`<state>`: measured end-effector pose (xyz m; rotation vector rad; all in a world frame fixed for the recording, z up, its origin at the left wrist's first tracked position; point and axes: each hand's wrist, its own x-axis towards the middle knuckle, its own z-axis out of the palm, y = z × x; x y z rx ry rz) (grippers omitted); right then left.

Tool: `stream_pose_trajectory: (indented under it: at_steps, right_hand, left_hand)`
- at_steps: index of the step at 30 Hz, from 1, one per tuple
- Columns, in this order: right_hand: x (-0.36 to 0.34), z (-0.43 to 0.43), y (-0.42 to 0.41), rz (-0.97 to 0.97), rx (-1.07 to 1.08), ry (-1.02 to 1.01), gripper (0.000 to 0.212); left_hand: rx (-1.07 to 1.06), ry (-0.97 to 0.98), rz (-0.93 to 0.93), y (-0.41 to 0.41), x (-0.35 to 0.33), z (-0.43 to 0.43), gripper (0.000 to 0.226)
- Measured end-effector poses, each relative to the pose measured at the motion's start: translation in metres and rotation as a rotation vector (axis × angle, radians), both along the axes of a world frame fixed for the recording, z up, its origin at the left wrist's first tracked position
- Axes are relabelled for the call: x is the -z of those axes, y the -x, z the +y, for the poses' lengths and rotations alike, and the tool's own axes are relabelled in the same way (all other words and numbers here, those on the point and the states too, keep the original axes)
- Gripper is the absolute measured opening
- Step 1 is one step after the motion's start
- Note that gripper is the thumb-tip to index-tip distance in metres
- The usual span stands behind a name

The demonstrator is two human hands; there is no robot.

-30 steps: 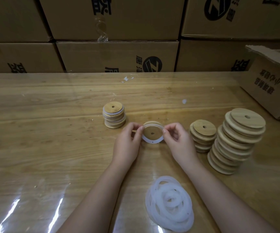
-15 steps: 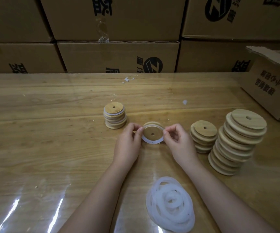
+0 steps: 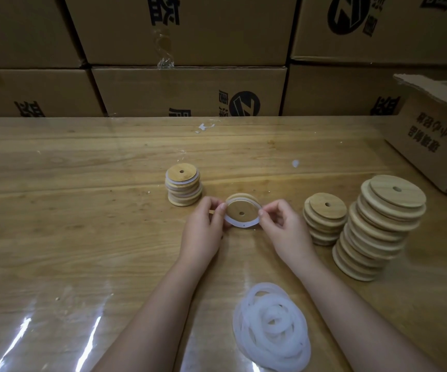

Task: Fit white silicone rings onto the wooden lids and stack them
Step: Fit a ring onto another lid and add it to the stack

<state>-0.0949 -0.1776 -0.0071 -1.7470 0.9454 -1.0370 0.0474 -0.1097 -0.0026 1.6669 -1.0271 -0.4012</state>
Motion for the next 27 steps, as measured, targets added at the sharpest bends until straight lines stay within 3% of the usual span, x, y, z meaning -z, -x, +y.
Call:
stream_pose_trajectory:
  at_steps: [27]
  right_hand:
    - [0.0024,-0.0001,0.0002,0.036,0.017,0.039,0.020]
  left_hand:
    - [0.014,0.003,0.020,0.0013,-0.0015,0.0024,0.012]
